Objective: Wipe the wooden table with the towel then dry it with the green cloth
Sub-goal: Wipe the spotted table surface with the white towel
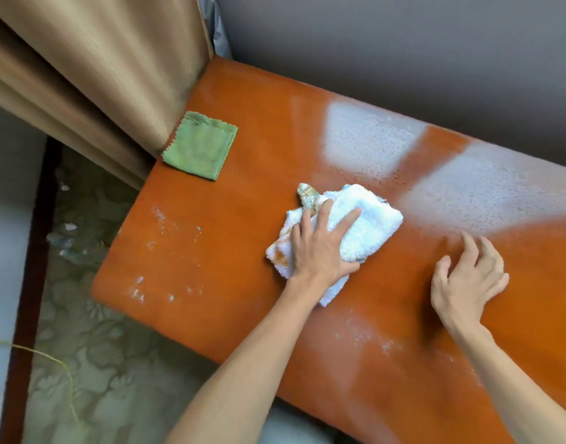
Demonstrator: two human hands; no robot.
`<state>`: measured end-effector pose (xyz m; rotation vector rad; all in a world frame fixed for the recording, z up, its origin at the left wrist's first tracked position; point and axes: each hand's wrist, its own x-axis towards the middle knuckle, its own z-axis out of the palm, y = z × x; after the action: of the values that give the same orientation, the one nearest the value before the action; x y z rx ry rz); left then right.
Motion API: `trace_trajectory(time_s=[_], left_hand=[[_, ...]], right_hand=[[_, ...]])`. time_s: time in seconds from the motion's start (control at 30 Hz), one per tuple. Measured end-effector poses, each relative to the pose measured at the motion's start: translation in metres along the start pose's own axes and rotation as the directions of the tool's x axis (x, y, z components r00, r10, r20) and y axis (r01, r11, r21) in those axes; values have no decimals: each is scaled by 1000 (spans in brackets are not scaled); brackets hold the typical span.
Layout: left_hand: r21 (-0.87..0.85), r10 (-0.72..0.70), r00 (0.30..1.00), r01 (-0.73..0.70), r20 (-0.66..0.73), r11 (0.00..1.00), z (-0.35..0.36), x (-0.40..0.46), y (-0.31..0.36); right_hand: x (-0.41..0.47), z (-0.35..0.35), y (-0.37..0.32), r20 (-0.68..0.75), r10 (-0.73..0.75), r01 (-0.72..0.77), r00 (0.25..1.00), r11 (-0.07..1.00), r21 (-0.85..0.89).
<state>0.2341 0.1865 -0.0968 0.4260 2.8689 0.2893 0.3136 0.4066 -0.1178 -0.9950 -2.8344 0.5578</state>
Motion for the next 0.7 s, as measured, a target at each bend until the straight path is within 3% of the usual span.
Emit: trace_trajectory(time_s=[0.13,0.23,0.33,0.47,0.6,0.7], left_hand=[[-37,-159,985,157,-68,987,-11,-15,-80],[-58,-211,970,206,-119,977,-9,-36,-115],[-88,-228,966,219,-119,972,-4,-48,-123],[-106,-224,967,212,-117,971,-2,-46,-125],[-137,-198,970,180,-139,974,3,-45,-129],[-148,-186,973,165,-140,975,6,-45,-131]], right_hand=[[12,14,-92,-30,-143,146,989,951,273],[16,47,-191,143,-259,156,955,850,503],[15,79,-283,364,-348,73,864,802,593],[23,119,-365,486,-380,81,787,844,530],[30,146,-405,466,-402,314,788,914,256],[29,149,-414,475,-401,360,783,916,179]])
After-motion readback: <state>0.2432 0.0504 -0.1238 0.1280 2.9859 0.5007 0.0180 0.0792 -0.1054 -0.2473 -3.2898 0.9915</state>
